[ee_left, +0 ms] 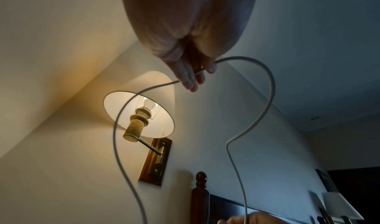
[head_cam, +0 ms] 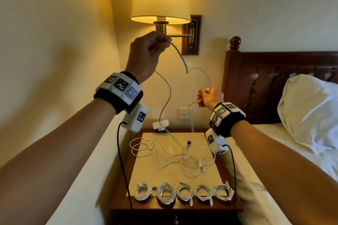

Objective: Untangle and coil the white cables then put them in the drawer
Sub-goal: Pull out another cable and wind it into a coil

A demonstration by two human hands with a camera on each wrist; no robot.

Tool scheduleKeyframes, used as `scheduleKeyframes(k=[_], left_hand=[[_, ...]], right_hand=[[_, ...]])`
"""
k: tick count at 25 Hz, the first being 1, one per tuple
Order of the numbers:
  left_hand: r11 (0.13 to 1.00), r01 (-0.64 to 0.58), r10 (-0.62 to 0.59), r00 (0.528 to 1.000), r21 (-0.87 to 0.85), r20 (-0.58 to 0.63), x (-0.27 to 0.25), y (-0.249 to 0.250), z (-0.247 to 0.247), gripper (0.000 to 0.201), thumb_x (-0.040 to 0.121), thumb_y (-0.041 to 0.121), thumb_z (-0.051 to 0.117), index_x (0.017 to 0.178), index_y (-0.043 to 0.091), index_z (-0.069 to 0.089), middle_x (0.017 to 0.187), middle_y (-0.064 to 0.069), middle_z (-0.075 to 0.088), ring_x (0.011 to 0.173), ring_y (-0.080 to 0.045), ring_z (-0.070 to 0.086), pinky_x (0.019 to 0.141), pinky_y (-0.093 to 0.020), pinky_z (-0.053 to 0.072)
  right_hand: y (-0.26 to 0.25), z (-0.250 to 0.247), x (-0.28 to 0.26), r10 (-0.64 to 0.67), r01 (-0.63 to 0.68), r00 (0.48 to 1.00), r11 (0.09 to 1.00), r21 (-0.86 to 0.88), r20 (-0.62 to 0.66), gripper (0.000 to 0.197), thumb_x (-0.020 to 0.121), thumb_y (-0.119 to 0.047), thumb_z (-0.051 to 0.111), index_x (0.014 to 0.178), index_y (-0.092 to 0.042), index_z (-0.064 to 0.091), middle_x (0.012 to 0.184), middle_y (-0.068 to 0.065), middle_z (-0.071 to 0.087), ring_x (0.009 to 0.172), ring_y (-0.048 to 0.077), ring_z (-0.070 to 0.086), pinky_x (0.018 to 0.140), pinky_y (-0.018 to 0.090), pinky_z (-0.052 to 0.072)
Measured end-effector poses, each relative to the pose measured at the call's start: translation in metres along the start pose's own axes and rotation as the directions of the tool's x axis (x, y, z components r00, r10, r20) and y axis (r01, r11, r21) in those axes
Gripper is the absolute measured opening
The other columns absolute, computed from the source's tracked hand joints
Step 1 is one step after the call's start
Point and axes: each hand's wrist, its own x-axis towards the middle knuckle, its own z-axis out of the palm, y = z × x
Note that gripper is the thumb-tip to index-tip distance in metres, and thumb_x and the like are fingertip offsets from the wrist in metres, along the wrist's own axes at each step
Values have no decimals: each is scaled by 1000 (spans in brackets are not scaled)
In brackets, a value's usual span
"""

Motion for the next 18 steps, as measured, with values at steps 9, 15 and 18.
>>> scheduleKeyframes(k=[9,15,18], left_hand=[[962,240,-212,957,131,-197,31,67,-56,12,88,19,62,84,12,71,72,0,73,38,-2,45,47,-21,37],[807,572,-475,775,-144,417,38,147,-109,57,73,44,47,121,18,65,114,-18,68,73,-22,47,63,-34,33],[790,608,-534,743,-75,403,36,166,-100,83,75,73,45,143,25,42,122,-11,66,97,-30,57,79,-45,43]], right_hand=[[-146,-78,-37,-576,575,816,801,-169,46,15,94,-10,60,109,-8,62,89,4,70,75,5,65,67,16,53],[-203,-98,-77,-671,666,741,731,-150,16,20,98,-16,54,112,-10,67,84,0,65,70,15,68,67,28,60],[-210,-94,-101,-692,695,715,692,-194,94,17,97,-14,55,106,-9,69,85,4,65,64,10,59,59,20,54]])
